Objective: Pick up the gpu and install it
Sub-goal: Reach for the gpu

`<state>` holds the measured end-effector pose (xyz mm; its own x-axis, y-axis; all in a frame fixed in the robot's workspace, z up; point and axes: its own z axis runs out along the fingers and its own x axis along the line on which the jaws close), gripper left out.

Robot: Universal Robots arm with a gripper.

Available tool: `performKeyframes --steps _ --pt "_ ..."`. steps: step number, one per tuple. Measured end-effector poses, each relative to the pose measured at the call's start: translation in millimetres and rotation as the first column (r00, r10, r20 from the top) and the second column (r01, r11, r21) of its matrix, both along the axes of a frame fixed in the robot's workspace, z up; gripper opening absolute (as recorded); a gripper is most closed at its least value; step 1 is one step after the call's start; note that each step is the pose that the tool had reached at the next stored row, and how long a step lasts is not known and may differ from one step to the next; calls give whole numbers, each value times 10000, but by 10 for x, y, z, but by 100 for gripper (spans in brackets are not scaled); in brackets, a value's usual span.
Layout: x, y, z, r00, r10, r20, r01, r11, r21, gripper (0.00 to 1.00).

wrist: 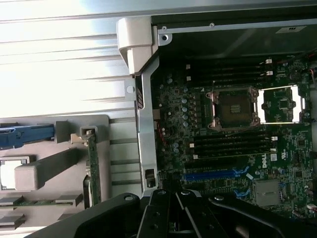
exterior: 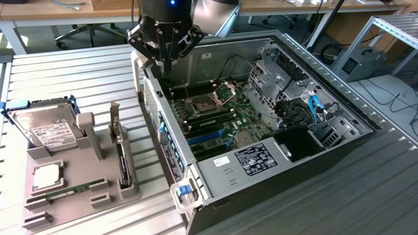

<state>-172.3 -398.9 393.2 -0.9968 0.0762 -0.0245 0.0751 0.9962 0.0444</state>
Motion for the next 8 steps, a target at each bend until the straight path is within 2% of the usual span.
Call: performKeyframes --steps 8 --pt "-37 0 0 10000 0 0 0 10000 0 11"
